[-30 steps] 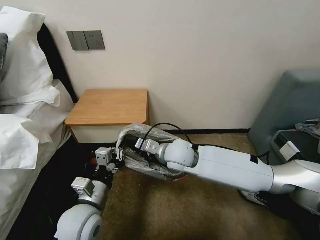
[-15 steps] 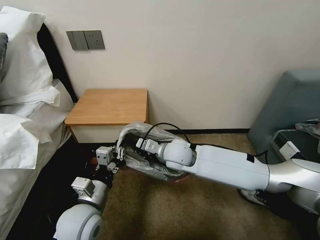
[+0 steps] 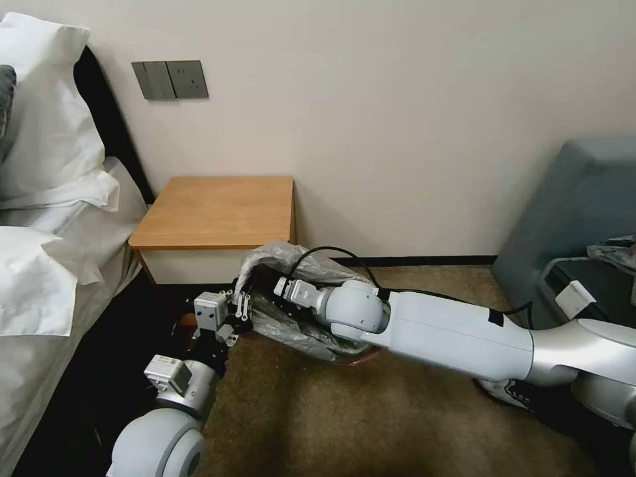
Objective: Pick up the garbage bag from the table and place it over the trash can.
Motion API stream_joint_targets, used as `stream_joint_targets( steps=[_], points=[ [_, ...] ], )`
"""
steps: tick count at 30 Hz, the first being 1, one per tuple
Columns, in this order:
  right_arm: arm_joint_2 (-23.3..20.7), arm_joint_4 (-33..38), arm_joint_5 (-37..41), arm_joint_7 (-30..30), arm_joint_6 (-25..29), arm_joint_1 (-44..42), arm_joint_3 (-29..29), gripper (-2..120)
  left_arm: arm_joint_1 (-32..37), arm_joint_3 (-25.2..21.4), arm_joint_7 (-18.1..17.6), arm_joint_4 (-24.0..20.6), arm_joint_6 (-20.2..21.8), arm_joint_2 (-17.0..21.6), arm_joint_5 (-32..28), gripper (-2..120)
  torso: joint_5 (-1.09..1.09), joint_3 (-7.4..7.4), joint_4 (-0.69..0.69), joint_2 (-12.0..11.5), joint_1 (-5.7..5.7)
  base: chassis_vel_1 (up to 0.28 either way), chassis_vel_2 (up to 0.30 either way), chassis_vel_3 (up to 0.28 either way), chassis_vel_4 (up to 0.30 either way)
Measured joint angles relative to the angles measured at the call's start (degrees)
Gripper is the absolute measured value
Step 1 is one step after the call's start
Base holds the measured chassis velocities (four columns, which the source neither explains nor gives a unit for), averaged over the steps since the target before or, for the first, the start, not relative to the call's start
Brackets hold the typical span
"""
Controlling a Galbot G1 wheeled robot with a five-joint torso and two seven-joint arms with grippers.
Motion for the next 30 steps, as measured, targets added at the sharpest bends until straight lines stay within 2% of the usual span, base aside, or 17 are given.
stream_joint_targets(
  steps=[30],
  points=[
    [1.6, -4.2, -0.7, 1.1, 0.0, -1.0, 0.1, 0, -0.4, 0.2, 0.6, -0.4, 0.1, 0.1, 0.8, 6, 0.00, 0.00, 0.00, 0.0, 0.00, 0.000, 0.000, 0.000, 0.000]
  ],
)
